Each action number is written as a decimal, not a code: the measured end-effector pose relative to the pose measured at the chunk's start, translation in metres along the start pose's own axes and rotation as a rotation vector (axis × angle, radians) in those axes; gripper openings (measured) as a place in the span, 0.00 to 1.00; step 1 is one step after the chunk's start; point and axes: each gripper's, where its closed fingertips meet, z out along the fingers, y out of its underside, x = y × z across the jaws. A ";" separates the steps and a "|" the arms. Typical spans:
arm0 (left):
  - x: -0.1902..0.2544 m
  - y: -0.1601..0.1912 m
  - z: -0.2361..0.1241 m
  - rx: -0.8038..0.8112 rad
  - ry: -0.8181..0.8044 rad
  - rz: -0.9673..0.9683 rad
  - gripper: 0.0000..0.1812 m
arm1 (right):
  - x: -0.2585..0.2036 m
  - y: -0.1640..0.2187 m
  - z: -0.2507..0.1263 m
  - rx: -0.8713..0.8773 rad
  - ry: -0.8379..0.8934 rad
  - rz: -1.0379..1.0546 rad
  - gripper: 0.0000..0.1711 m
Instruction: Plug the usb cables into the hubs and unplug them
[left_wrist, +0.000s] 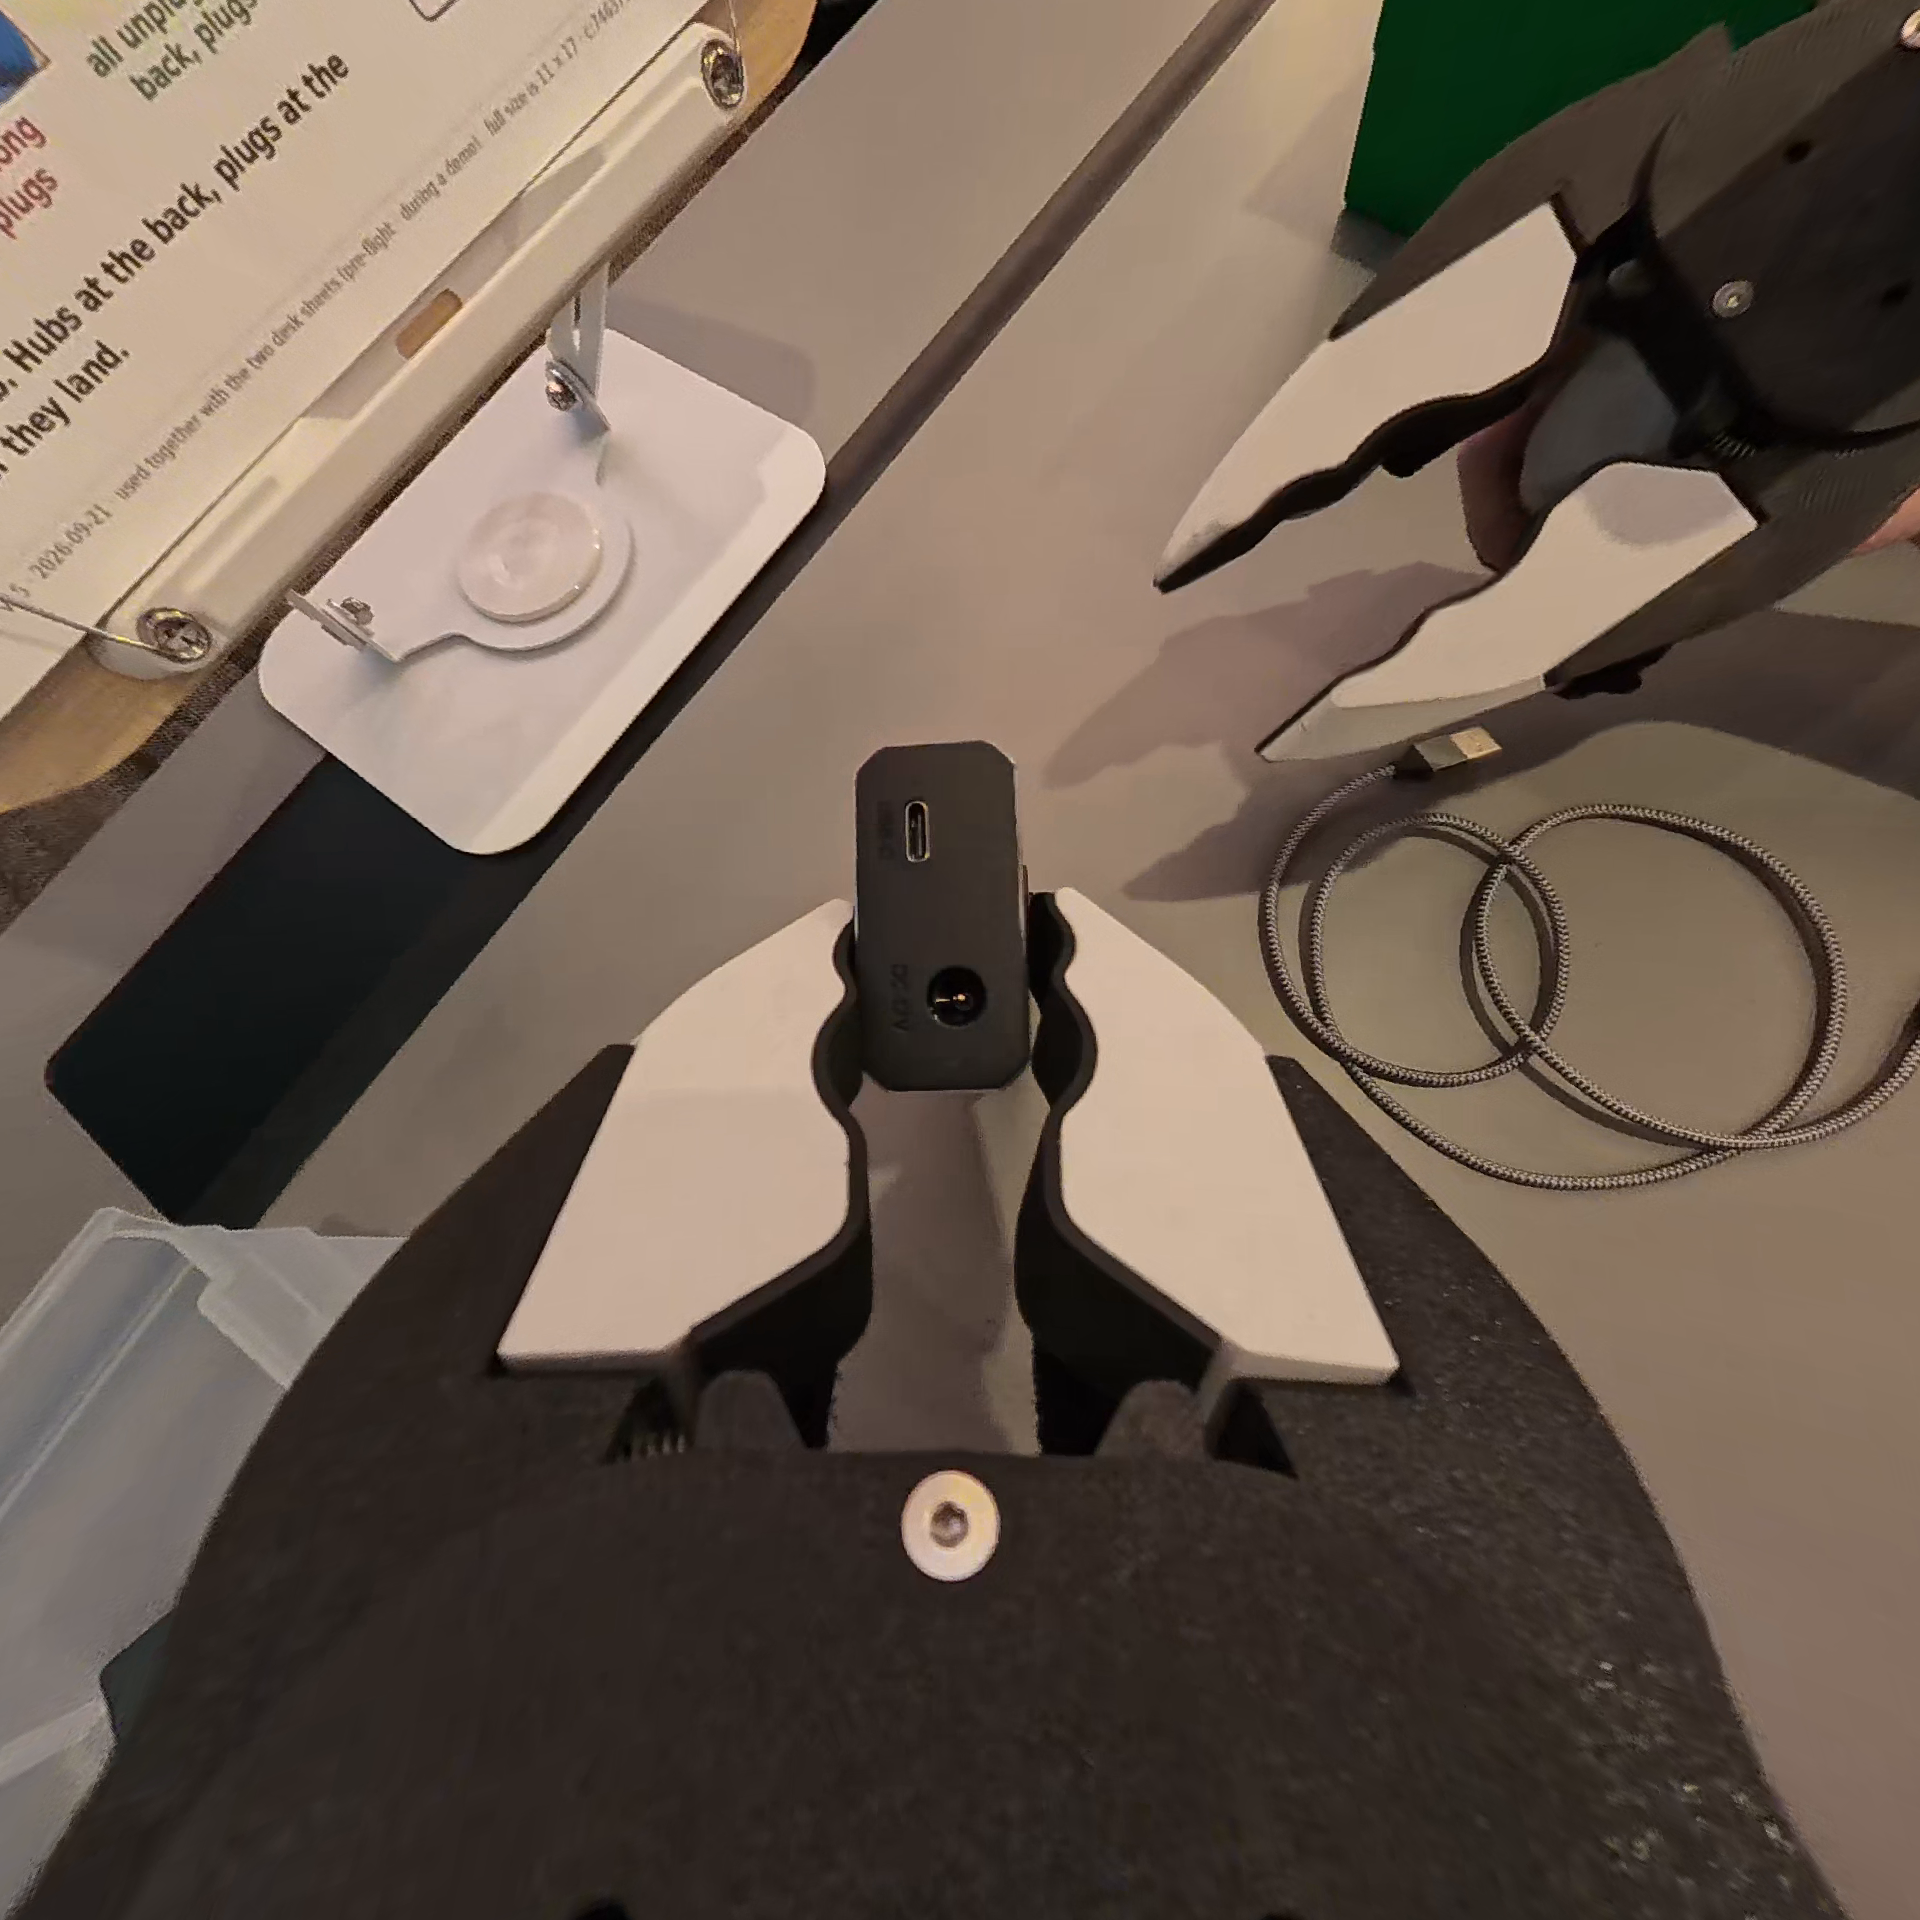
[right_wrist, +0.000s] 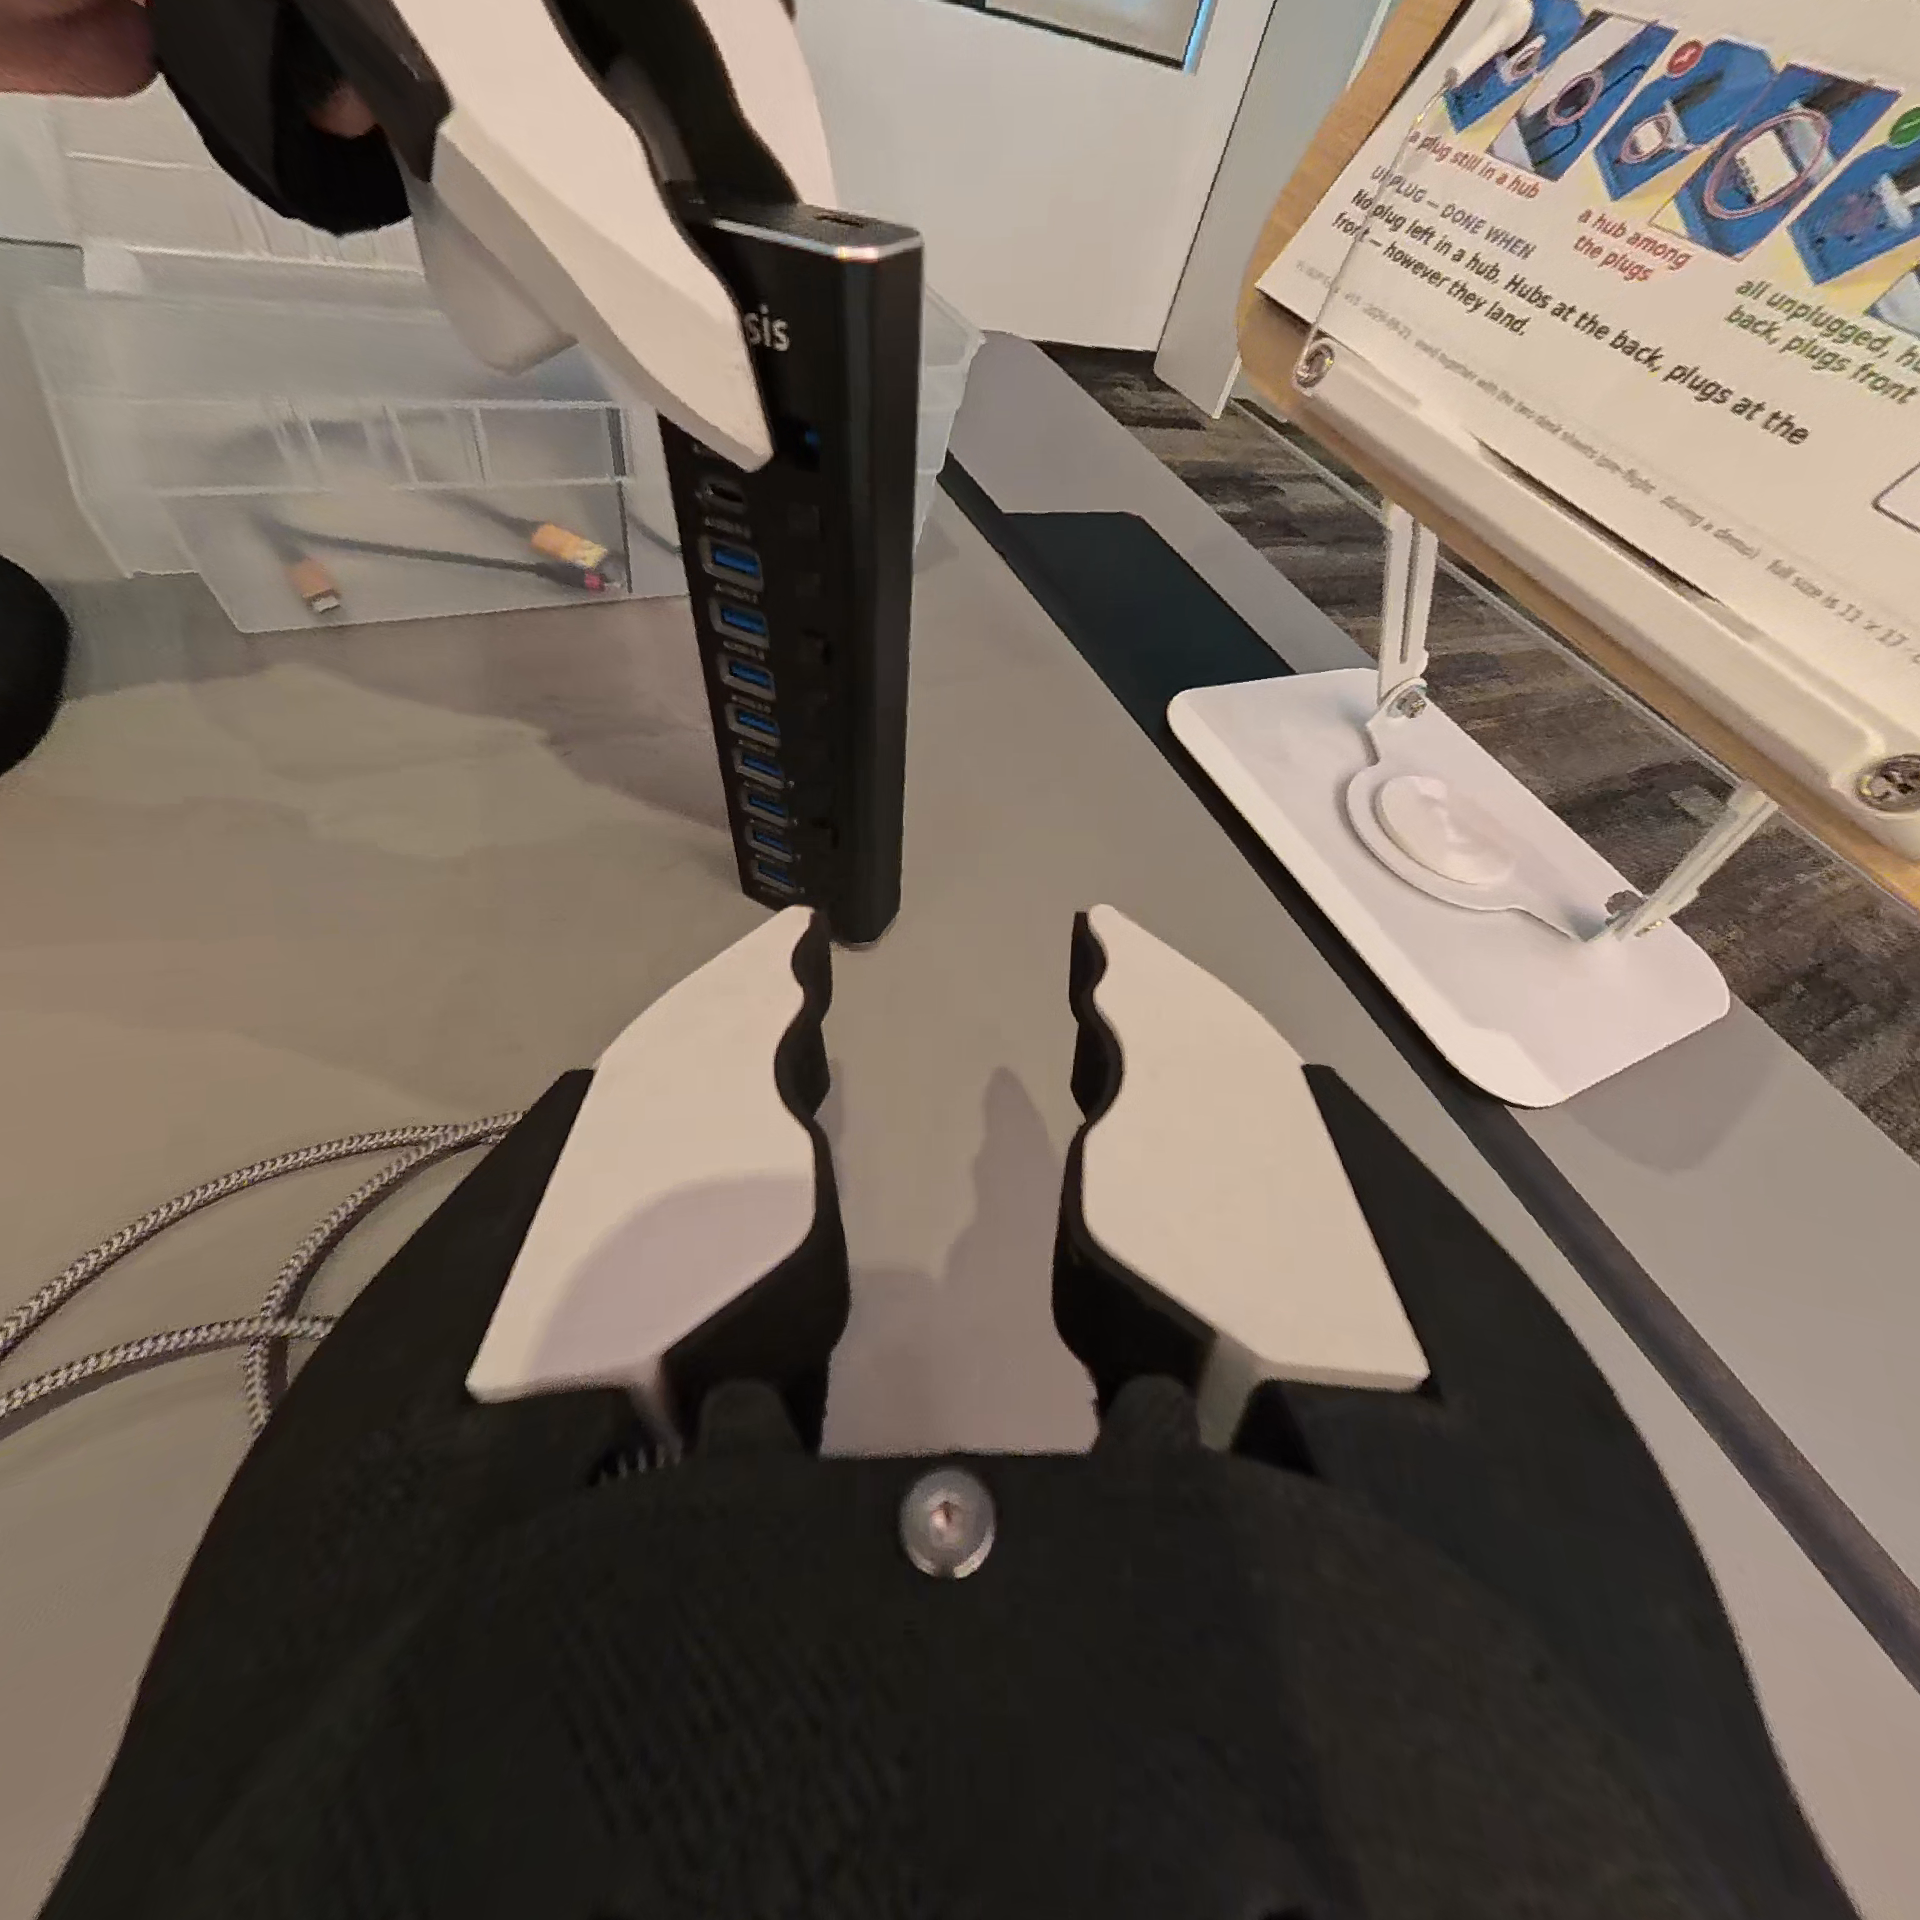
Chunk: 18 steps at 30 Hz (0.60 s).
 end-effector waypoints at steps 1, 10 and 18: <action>-0.001 -0.001 0.001 0.004 -0.006 0.000 0.16 | -0.001 0.001 0.001 -0.008 -0.003 -0.005 0.26; -0.004 -0.016 0.015 0.119 0.005 -0.059 0.16 | -0.002 0.010 0.004 -0.069 -0.010 -0.020 0.26; -0.009 -0.016 0.017 0.149 0.008 -0.110 0.16 | -0.002 0.016 0.002 -0.113 -0.019 -0.028 0.26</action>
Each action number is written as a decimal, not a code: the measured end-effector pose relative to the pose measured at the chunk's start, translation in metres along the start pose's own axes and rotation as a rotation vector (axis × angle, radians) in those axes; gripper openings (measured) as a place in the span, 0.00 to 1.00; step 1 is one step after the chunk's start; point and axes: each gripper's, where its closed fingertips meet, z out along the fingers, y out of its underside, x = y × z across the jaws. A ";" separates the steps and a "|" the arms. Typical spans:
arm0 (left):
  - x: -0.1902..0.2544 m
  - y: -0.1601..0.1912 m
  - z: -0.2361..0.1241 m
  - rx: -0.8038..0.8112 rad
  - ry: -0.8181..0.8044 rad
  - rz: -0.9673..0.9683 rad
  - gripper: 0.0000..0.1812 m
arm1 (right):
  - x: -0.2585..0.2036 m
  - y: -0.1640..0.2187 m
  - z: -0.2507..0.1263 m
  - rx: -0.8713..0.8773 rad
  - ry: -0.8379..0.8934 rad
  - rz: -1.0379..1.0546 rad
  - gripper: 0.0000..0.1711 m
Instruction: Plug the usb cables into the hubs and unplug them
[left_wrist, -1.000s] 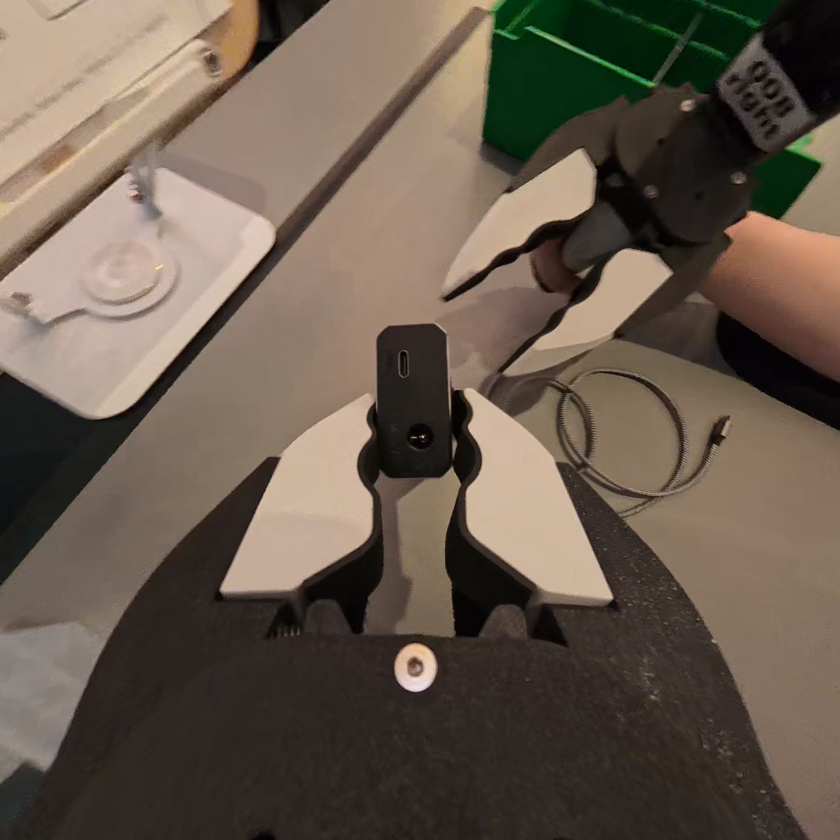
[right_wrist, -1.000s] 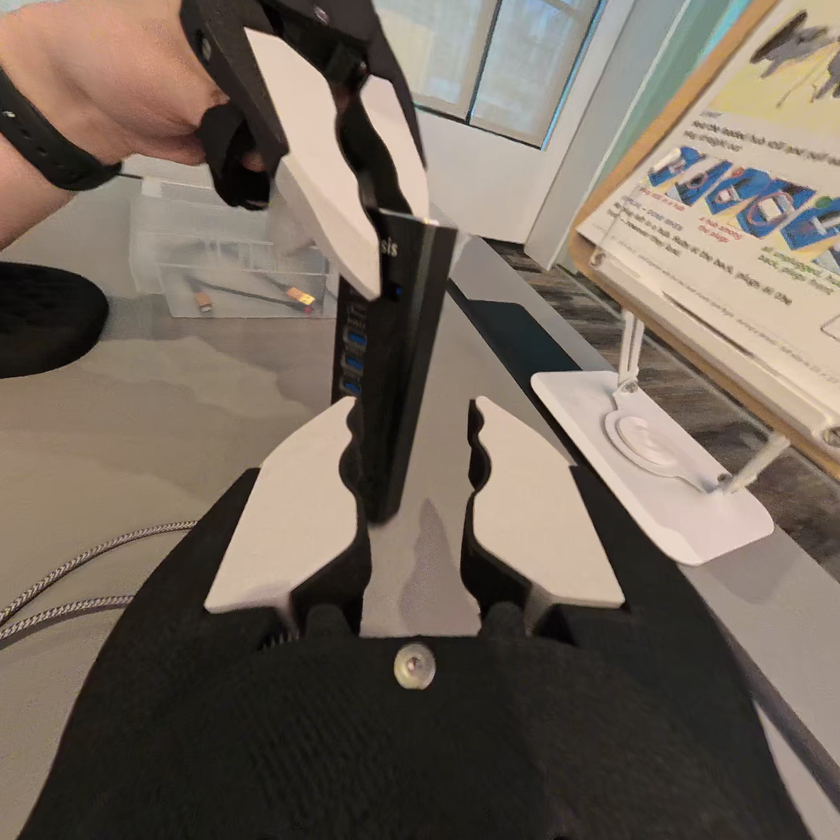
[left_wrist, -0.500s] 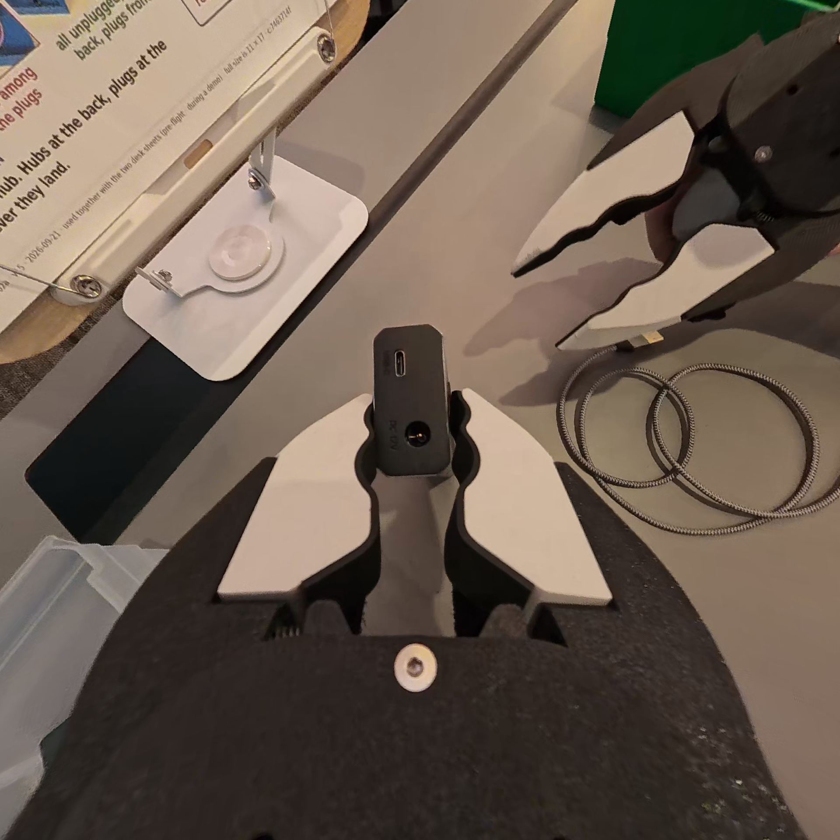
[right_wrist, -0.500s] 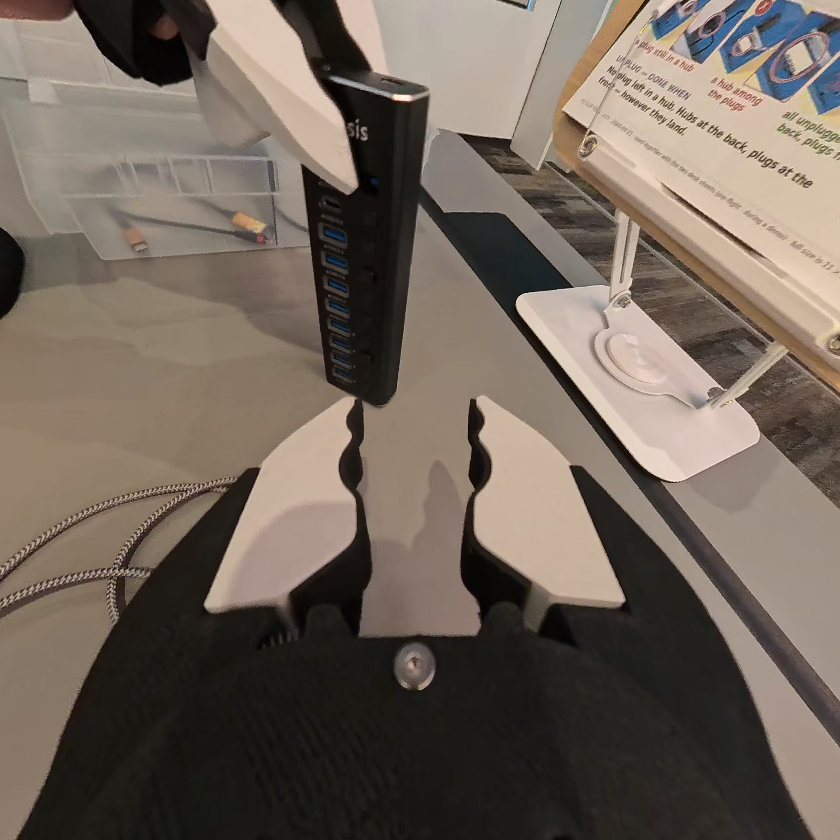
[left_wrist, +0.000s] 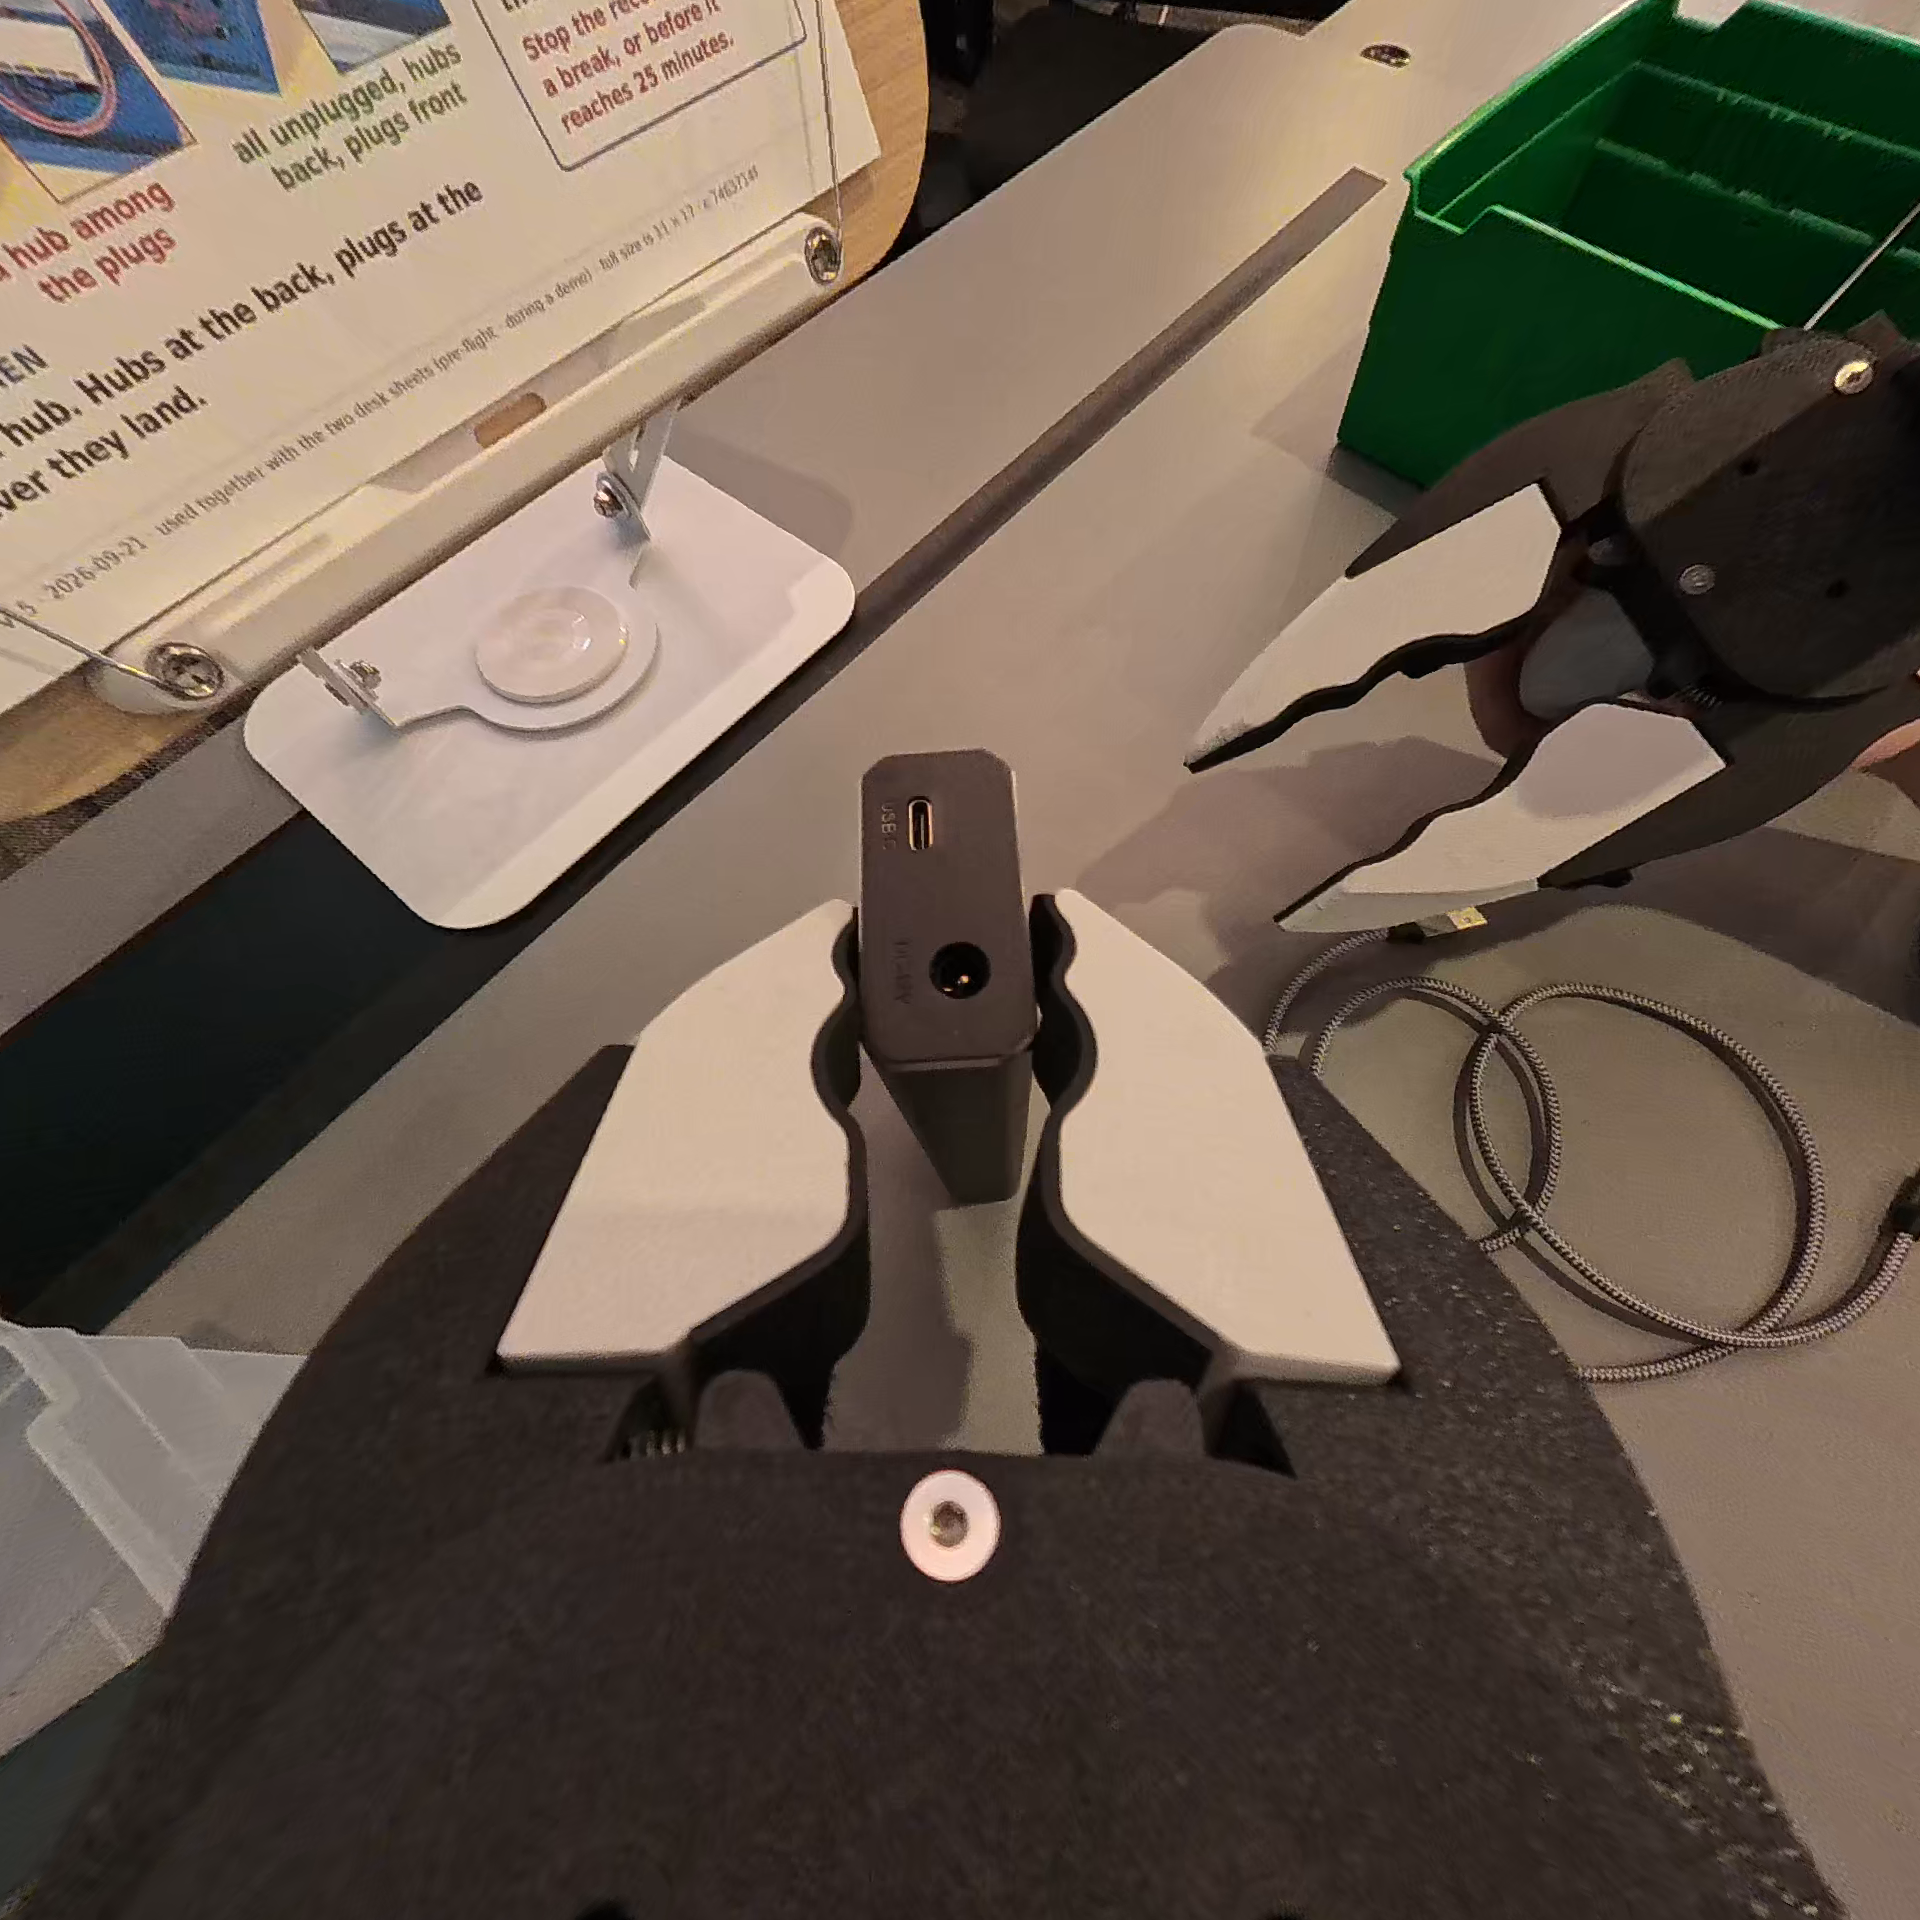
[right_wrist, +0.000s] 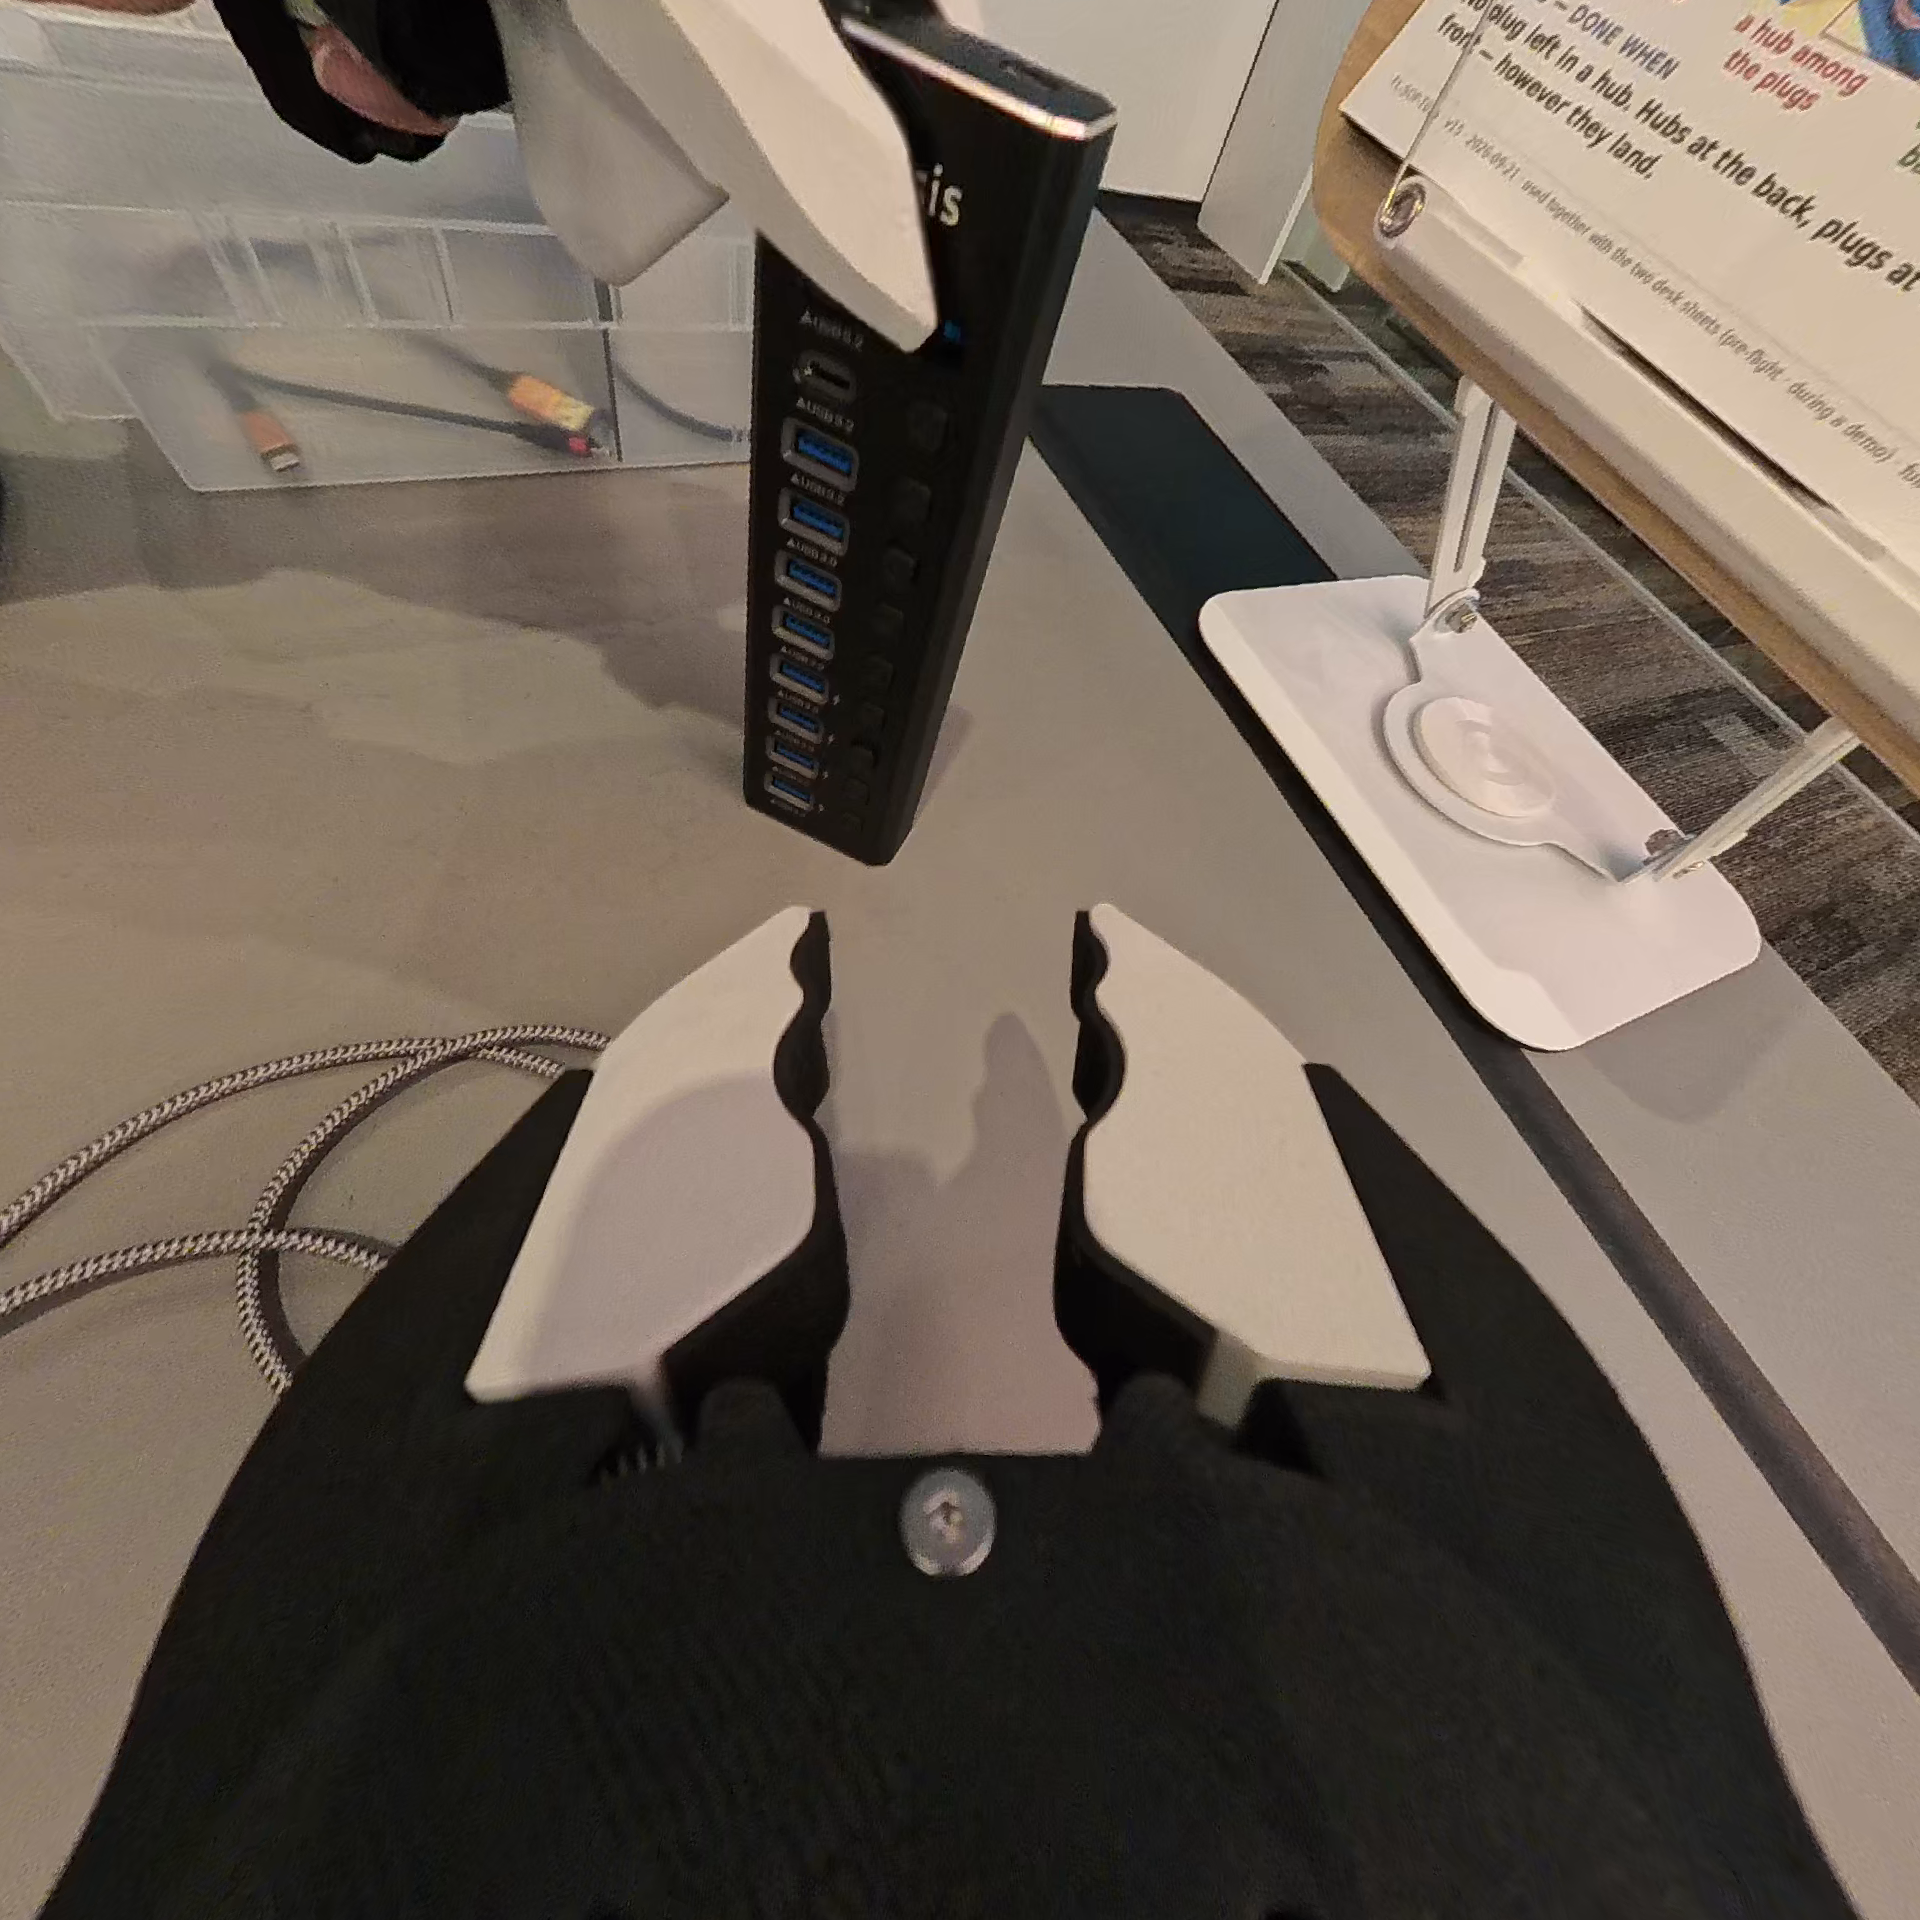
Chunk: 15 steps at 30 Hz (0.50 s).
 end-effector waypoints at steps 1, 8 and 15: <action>0.001 0.001 0.000 -0.006 0.004 0.005 0.17 | -0.001 0.002 0.000 -0.012 -0.006 -0.002 0.27; 0.002 0.003 0.000 -0.034 -0.017 0.041 0.27 | -0.019 0.041 -0.020 -0.344 -0.131 -0.054 0.25; 0.004 0.004 -0.002 -0.051 -0.013 0.050 0.32 | -0.029 0.080 -0.038 -0.562 -0.214 -0.016 0.20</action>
